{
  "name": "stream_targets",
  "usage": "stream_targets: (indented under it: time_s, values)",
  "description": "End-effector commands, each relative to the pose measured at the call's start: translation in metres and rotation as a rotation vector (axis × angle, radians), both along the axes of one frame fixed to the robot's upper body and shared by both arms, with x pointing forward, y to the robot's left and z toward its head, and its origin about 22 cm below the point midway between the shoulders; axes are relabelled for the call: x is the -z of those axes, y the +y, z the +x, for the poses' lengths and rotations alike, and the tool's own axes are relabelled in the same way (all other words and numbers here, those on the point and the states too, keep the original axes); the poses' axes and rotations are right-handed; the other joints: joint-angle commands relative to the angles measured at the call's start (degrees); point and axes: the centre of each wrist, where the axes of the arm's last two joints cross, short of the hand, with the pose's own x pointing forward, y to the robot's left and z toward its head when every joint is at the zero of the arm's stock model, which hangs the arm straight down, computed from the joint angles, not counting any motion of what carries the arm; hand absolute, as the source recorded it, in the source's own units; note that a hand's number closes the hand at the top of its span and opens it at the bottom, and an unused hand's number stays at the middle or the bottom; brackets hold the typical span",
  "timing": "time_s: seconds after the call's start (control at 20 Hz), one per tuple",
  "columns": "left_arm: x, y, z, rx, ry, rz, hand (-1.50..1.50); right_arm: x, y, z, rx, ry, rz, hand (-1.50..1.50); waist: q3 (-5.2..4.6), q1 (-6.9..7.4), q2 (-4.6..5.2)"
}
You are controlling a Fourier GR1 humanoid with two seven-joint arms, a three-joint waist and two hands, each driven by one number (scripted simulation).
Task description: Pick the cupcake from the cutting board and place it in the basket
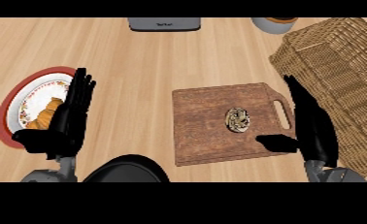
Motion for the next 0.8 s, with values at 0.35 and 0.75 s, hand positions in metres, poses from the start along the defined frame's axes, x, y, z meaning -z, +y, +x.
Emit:
stream_targets:
  time_s: [0.35, 0.75]
  values:
    - [0.000, 0.000, -0.001, 0.033, -0.017, -0.020, 0.00, -0.119, 0.076, -0.019, -0.020, 0.278, -0.074, -1.50, 0.59, 1.82, 0.95]
    - [-0.007, -0.005, -0.010, 0.023, -0.021, -0.019, 0.00, -0.111, 0.071, -0.003, 0.078, 0.372, -0.176, -1.50, 0.73, 1.54, 0.88]
